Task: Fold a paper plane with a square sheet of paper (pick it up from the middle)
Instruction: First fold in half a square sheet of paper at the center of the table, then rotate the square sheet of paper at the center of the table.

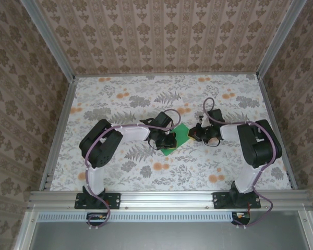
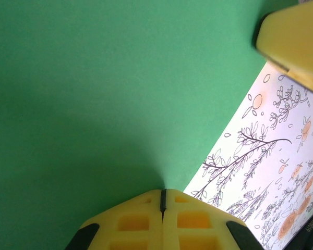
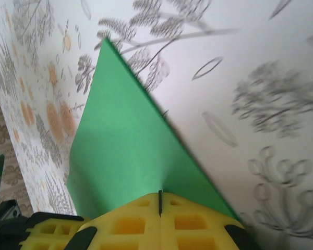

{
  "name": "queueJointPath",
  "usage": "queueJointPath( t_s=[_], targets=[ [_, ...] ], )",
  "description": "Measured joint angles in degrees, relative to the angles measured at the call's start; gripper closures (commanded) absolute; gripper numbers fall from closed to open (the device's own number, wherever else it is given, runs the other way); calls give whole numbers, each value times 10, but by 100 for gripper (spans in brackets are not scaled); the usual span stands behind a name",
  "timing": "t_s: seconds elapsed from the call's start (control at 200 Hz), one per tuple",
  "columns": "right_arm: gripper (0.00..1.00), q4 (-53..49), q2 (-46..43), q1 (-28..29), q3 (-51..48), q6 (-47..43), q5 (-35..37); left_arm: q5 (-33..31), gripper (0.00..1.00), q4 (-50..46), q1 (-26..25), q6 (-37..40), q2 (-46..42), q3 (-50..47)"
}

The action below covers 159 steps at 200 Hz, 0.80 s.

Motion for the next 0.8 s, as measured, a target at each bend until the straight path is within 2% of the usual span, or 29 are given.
queueJointPath(
  t_s=[0.235, 0.445, 0.66, 0.795],
  targets=[
    [94, -12, -51, -26, -5, 5, 87, -5, 100, -43, 0, 48, 8, 25],
    [93, -26, -118, -24, -7, 4, 102, -7, 100, -102, 4, 143, 20, 61],
    [93, -29, -109, 26, -9, 6, 89, -11, 100, -168, 29, 263, 26, 92],
    [93, -30, -75, 60, -4, 11, 82, -9, 100, -190, 41, 309, 26, 111]
  ],
)
